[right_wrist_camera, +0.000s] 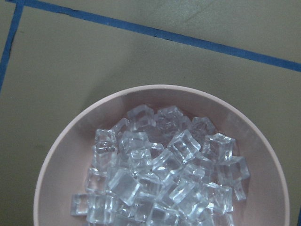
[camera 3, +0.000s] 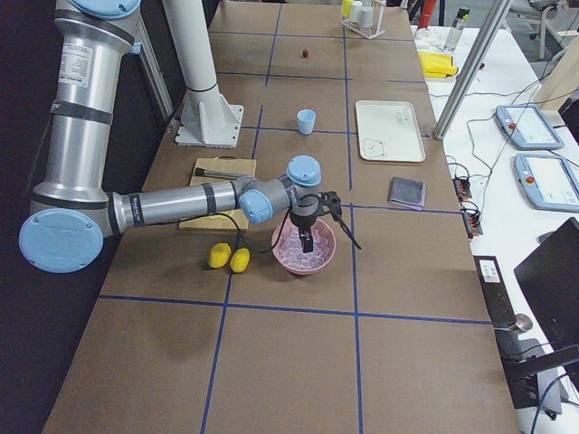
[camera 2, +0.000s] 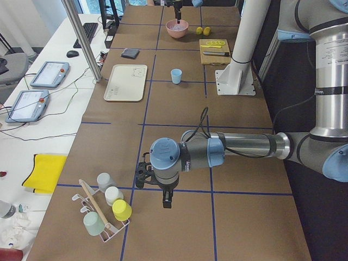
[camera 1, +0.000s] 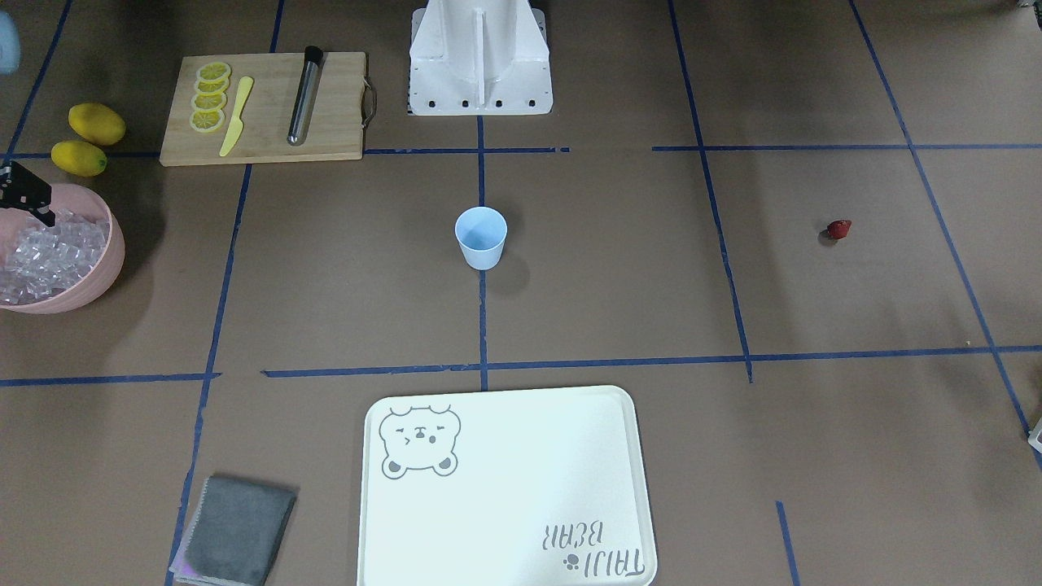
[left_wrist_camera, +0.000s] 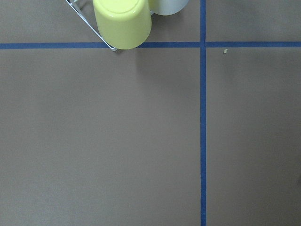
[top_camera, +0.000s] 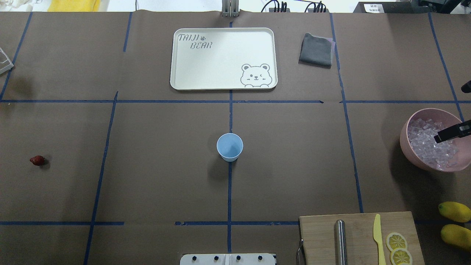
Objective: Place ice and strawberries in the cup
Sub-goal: 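Lower the right gripper into the bowl and grasp an ice cube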
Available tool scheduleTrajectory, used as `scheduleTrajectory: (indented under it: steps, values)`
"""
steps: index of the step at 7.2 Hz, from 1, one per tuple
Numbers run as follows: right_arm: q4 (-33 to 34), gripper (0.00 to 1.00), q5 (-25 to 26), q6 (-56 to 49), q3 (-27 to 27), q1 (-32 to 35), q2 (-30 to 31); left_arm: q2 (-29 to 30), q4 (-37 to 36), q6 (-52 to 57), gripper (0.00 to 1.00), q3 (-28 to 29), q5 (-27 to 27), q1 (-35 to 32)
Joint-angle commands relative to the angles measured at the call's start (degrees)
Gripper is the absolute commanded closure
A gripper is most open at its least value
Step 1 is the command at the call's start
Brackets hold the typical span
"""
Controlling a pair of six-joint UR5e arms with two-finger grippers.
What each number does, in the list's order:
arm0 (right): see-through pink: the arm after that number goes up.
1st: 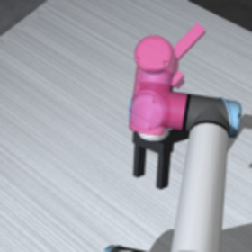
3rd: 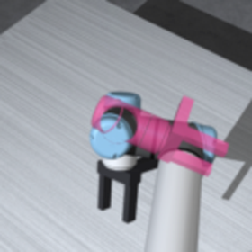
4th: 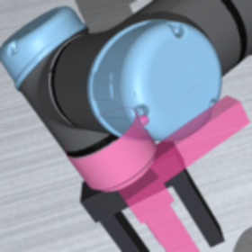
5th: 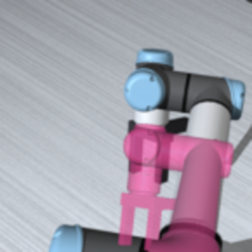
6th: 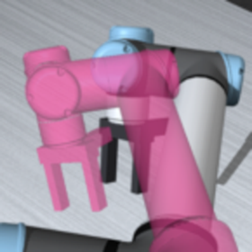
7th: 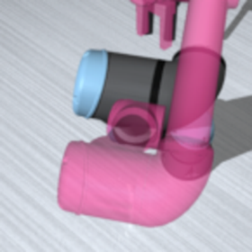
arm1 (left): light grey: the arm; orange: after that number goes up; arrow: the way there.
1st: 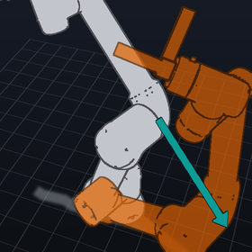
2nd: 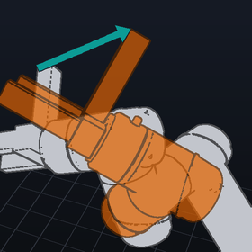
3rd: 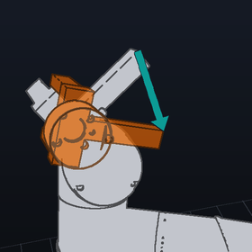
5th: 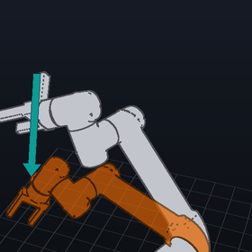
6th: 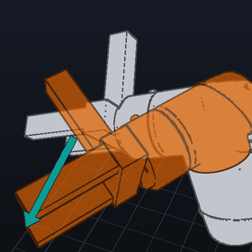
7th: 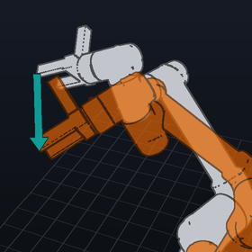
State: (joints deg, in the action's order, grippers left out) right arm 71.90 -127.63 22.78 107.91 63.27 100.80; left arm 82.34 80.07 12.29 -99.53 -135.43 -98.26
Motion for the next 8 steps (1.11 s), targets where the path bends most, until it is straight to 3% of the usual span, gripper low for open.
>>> scheduleTrajectory:
  steps: [1,8]
  values:
    - [-0.01,0.02,0.19,-0.01,-0.33,-1.31,0.10,0.01,0.00,0.01,0.00,0.04,-0.01,0.00]
    - [-0.01,0.02,0.89,-0.01,-2.87,-3.33,-0.70,0.01,0.00,-0.08,0.00,-0.05,-0.01,0.00]
